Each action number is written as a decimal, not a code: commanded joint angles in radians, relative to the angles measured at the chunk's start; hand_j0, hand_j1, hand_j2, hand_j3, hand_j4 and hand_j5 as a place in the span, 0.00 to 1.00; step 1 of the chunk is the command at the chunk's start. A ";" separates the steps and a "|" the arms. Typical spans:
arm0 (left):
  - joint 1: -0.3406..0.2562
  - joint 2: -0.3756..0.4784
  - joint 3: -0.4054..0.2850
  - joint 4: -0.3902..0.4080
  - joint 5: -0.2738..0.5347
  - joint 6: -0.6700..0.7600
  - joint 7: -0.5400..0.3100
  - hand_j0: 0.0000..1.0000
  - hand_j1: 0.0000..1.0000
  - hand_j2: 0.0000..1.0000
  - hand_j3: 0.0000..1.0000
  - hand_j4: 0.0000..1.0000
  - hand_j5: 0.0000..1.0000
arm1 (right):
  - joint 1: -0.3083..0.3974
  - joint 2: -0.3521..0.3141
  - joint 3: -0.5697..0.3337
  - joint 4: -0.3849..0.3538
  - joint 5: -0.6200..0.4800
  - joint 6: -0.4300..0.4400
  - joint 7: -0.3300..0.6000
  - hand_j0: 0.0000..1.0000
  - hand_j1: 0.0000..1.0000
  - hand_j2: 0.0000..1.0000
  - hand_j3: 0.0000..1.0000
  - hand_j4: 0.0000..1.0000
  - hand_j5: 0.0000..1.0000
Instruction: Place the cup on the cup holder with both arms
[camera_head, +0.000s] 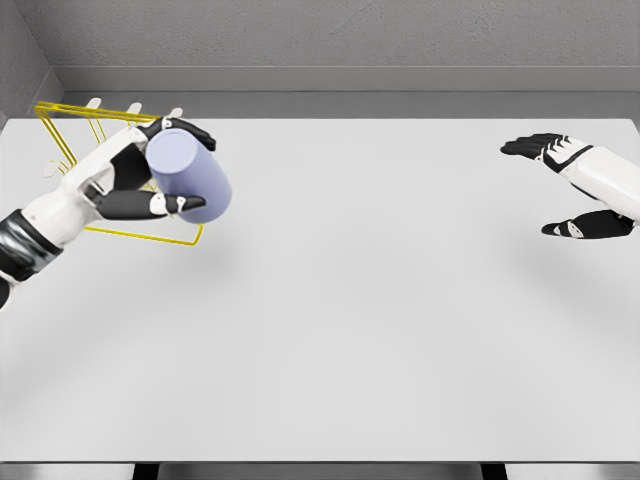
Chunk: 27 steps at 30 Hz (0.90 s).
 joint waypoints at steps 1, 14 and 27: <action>0.000 0.011 0.007 0.001 0.012 -0.001 0.000 0.54 0.54 0.54 0.54 0.54 0.54 | 0.000 -0.001 0.000 -0.002 -0.009 0.003 -0.002 1.00 1.00 1.00 1.00 1.00 1.00; 0.000 0.018 0.036 0.079 0.045 -0.001 0.000 0.55 0.55 0.55 0.55 0.55 0.55 | 0.000 -0.001 0.000 -0.003 -0.009 0.003 0.000 1.00 1.00 1.00 1.00 1.00 1.00; 0.000 0.020 0.045 0.098 0.054 -0.001 0.000 0.56 0.56 0.56 0.56 0.56 0.56 | 0.000 -0.001 0.000 -0.005 -0.009 0.003 -0.002 1.00 1.00 1.00 1.00 1.00 1.00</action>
